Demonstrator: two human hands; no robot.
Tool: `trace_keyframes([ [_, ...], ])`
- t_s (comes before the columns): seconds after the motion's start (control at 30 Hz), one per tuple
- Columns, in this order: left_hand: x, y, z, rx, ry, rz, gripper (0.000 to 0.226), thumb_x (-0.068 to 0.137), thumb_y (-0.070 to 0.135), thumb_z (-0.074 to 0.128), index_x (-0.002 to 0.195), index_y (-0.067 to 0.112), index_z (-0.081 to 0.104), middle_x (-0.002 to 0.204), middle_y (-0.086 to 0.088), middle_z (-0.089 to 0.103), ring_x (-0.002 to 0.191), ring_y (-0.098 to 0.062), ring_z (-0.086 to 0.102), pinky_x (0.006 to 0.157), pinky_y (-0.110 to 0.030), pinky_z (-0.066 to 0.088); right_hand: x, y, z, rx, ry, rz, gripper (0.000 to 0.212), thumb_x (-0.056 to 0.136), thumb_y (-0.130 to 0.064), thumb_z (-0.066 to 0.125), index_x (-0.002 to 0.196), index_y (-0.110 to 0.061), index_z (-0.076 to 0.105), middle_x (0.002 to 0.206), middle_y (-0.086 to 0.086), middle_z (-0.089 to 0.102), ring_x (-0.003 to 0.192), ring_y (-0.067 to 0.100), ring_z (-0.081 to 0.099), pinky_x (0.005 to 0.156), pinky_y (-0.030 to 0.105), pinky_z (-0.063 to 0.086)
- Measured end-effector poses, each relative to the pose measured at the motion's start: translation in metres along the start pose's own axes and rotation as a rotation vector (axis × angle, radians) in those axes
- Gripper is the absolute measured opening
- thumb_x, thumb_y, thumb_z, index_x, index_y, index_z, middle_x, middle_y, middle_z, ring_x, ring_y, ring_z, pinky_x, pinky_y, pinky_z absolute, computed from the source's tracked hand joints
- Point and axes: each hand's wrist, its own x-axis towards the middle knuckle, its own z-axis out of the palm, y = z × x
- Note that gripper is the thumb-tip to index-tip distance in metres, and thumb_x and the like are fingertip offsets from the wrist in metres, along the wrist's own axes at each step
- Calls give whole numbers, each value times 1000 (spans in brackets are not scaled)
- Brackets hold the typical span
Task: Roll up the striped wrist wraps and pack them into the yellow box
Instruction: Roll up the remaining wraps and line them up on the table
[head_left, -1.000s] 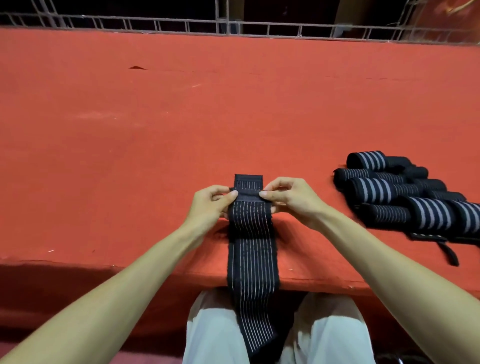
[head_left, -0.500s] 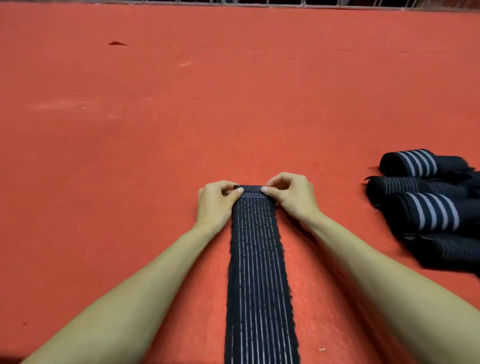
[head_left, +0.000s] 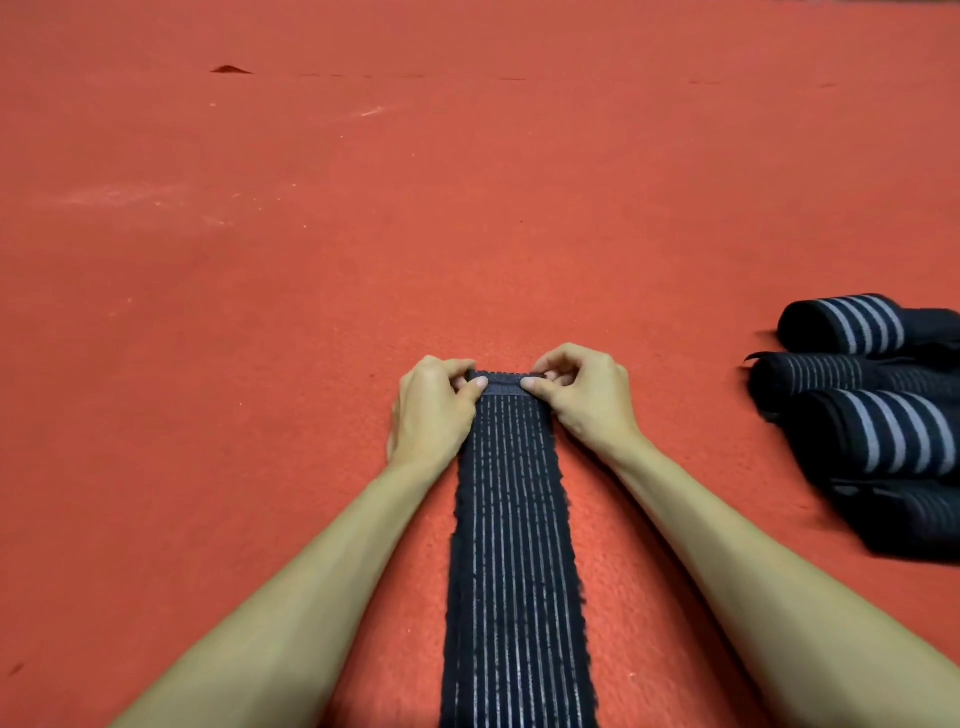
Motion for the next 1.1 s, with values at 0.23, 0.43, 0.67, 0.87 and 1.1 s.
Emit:
trace_keyframes([
  [0.23,-5,7,-2,36,-34,8,8,96,28,56,103,24,58,106,9,51,96,-11,53,86,-32,42,2,1,2,-149,-24,-38,11,82,-23,76,92,-20,74,84,-6,58,66,-3,49,61,9,33],
  [0.43,-26,14,-19,-50,-136,142,7,99,25,50,104,28,48,97,16,47,102,-12,40,88,-27,27,-15,-12,-10,-56,-33,-89,13,83,-12,73,80,-22,65,71,-15,60,65,-1,53,62,5,35],
  [0.67,-49,66,-81,-43,-144,444,14,96,23,57,105,14,62,93,4,61,86,-13,55,75,-22,39,-46,-72,-66,-30,24,-313,19,80,-7,72,77,-23,62,66,-17,59,64,-5,53,64,7,36],
  [0.87,-94,123,-137,-100,-154,449,15,98,27,53,102,16,61,79,7,63,75,-19,63,73,-39,54,-86,-129,-126,-47,58,-452,18,84,-8,69,80,-22,58,70,-18,56,63,-5,51,63,9,36],
  [1.1,-162,178,-186,-609,-634,185,17,102,13,45,110,4,57,66,2,62,50,-5,60,48,-18,51,-142,-174,-202,327,-444,-272,10,86,-2,66,83,-6,59,65,3,52,51,12,41,46,22,31],
])
